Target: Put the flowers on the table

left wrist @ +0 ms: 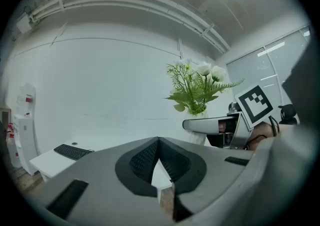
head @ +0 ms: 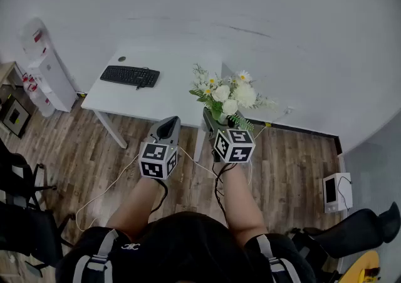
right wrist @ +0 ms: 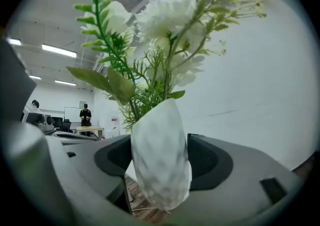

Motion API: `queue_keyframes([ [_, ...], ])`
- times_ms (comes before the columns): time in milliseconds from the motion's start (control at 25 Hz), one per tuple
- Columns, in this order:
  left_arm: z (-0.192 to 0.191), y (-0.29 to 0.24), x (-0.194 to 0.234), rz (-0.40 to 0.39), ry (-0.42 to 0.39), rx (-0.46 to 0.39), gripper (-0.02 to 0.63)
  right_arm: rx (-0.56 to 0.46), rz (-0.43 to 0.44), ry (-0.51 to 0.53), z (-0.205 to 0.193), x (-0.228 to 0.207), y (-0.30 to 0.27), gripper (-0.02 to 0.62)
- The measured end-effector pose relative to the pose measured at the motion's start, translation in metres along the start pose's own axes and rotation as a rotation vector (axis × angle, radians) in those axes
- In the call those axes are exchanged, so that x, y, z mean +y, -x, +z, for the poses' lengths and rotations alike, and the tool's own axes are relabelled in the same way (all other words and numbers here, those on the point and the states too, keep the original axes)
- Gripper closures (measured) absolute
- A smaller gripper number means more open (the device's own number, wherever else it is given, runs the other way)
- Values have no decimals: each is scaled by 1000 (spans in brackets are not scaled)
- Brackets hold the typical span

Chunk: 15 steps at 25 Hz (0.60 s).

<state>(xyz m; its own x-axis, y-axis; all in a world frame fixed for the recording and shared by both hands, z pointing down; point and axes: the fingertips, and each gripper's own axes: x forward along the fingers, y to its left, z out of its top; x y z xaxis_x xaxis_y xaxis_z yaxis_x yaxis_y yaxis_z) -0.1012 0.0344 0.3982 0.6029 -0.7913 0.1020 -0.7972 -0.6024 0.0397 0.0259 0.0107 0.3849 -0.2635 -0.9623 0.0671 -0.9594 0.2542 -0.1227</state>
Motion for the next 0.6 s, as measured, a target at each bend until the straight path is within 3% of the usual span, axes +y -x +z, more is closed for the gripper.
queue_keyframes([
  [600,-6,14,0,-13,-1,9,603,-19,-24,-9,0,10,13,258],
])
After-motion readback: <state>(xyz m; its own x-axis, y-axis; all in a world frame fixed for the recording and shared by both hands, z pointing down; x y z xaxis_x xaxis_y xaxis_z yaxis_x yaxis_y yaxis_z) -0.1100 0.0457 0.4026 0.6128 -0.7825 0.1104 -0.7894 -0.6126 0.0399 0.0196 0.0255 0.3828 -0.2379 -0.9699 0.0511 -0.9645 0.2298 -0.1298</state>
